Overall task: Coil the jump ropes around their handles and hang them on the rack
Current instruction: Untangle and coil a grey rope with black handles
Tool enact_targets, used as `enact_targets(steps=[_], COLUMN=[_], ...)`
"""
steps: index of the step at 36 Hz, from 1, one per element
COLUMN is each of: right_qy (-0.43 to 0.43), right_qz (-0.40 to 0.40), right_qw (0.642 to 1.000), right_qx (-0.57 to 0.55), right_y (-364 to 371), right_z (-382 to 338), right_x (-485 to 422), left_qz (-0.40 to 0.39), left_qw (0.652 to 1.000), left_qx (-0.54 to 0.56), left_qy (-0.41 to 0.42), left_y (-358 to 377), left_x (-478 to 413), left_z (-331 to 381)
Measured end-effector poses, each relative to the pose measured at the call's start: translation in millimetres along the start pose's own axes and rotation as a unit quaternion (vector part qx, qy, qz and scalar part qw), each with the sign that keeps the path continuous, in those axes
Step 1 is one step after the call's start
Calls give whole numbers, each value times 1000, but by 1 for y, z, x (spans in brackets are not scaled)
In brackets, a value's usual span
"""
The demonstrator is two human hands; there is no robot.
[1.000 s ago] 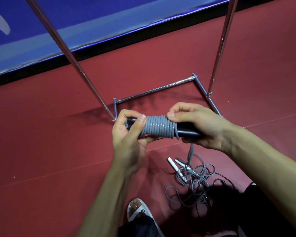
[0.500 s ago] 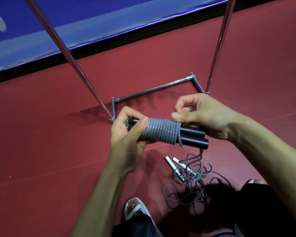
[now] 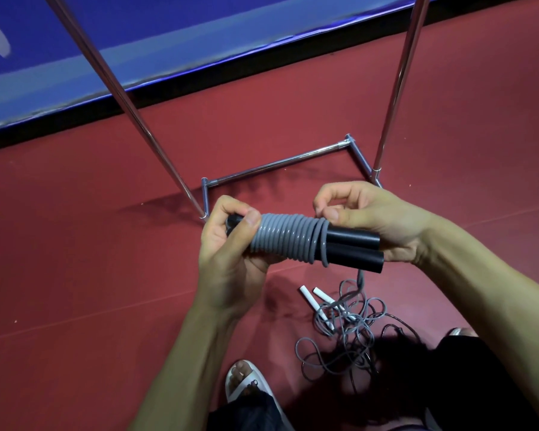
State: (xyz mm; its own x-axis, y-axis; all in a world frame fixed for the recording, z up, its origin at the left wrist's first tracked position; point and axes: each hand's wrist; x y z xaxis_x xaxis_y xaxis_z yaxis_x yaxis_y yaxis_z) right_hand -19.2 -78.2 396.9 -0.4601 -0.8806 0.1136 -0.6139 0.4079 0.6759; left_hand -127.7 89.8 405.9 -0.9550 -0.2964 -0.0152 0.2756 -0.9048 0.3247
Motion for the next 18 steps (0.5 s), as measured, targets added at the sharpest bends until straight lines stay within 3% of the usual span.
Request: enact_targets(steps=[10,15,18], right_qy=[-140,-187,-188], right_qz=[159,155,196], right_qw=[977,965,942], right_qx=[-19,102,198], right_y=[16,14,16], right_z=[25,33,35], right_x=[-13,-15,-15], left_qz=[98,134,153], left_qw=[991,987,984], left_qx=[87,91,85], left_qy=[-9,17,21], left_y=[6,2,0], left_x=[-7,-12,-16], left_z=[-4,0,0])
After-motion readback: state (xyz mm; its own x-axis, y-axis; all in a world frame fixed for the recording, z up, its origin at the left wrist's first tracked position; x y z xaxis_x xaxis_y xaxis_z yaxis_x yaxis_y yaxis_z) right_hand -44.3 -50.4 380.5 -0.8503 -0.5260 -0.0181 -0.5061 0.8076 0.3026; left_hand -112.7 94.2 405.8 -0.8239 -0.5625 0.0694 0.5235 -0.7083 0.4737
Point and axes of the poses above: each hand's wrist, its own x-axis away from the middle knuckle, its own y-axis out of the palm, z = x × y, and after that the axes turned 8 degrees about -x, right-handed
